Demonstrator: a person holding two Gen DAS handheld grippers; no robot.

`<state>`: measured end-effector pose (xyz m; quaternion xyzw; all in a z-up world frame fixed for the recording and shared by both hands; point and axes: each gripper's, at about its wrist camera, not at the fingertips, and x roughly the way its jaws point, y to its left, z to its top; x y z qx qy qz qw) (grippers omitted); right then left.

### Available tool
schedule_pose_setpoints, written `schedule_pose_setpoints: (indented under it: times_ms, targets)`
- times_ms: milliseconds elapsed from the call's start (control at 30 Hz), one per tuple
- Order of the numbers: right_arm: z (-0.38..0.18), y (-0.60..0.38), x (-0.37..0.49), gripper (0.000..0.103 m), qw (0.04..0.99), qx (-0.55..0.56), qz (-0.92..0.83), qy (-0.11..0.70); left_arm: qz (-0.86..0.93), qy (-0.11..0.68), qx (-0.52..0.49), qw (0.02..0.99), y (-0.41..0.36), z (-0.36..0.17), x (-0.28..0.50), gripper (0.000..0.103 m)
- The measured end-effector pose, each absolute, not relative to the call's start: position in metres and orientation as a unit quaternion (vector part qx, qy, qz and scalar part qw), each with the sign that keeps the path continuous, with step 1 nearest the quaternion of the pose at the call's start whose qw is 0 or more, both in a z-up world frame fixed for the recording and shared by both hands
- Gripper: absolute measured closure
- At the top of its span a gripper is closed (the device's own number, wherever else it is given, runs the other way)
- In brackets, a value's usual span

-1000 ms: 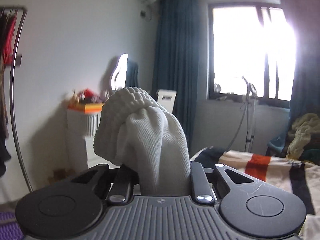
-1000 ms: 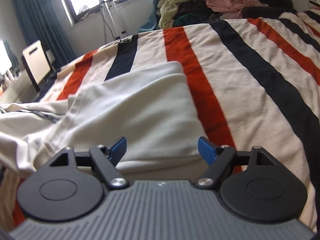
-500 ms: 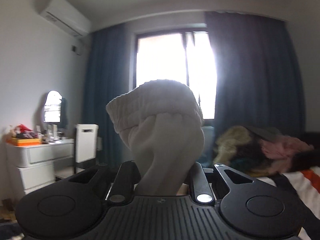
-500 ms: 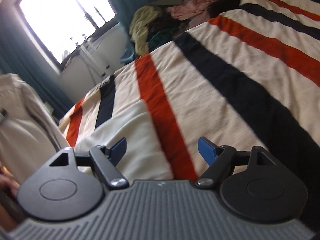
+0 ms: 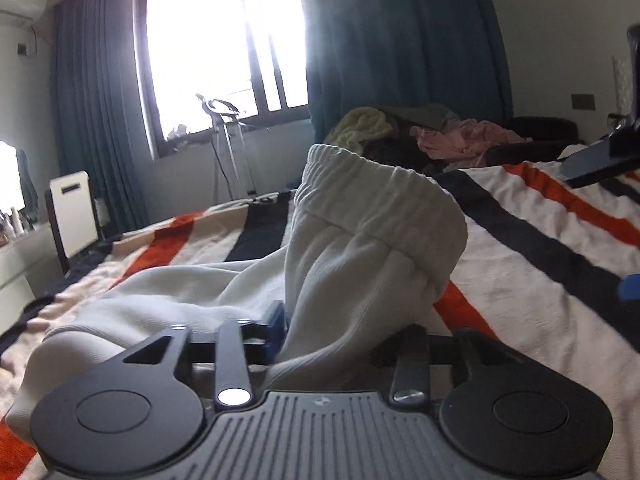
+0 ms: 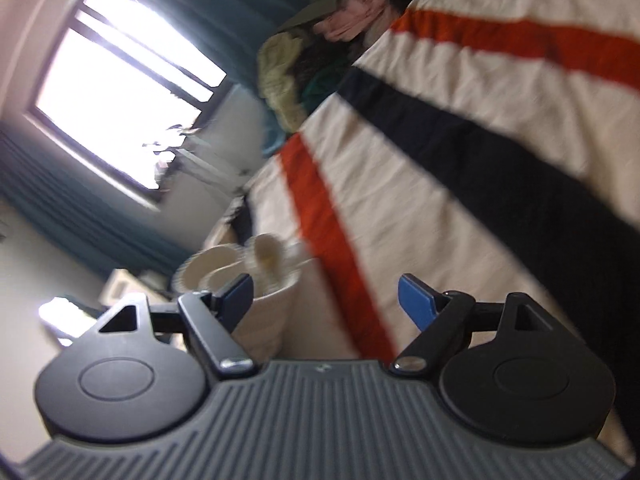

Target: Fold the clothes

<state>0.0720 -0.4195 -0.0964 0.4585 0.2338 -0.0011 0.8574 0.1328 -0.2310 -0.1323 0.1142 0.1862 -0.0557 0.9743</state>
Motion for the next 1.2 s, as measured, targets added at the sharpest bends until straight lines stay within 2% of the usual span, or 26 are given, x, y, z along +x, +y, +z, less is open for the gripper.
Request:
schedule_pose_setpoints:
  times_ms: [33,67,100,267,433,533,667,967,1067,1200]
  targets:
    - [-0.095,-0.417,0.073,0.021,0.859,0.457,0.005,0.231,-0.061,0.188,0.111,0.974,-0.218,-0.125,0.124,0.034]
    - [-0.093,-0.414,0.073,0.021,0.861,0.455,0.01,0.227,-0.066,0.19,0.107,0.974,-0.204,-0.117,0.115,0.022]
    - [-0.091,-0.411,0.073,0.021,0.862,0.455,0.016,0.223,-0.072,0.192,0.104,0.973,-0.192,-0.11,0.107,0.017]
    - [-0.085,-0.394,0.076,0.021,0.86,0.458,0.054,0.22,-0.107,0.2,0.09,0.97,-0.138,-0.081,0.083,0.01]
    - [-0.092,-0.376,0.086,0.021,0.846,0.471,0.078,0.236,-0.081,0.194,0.053,0.976,-0.078,-0.049,0.075,0.01]
    - [-0.1,-0.363,0.095,0.021,0.84,0.474,0.078,0.254,-0.048,0.176,0.056,0.982,-0.062,-0.037,0.075,0.009]
    - [-0.11,-0.345,0.107,0.021,0.839,0.469,0.074,0.264,-0.037,0.171,0.011,0.985,-0.029,-0.031,0.08,0.009]
    - [-0.126,-0.324,0.134,0.022,0.862,0.442,0.014,0.247,-0.018,0.263,-0.087,0.961,0.019,-0.063,0.125,0.012]
    - [-0.124,-0.32,0.136,0.035,0.876,0.419,0.002,0.236,-0.012,0.266,-0.086,0.96,0.021,-0.069,0.129,0.013]
    - [-0.112,-0.317,0.131,0.061,0.897,0.382,0.007,0.22,-0.014,0.267,-0.098,0.959,0.025,-0.071,0.13,0.013]
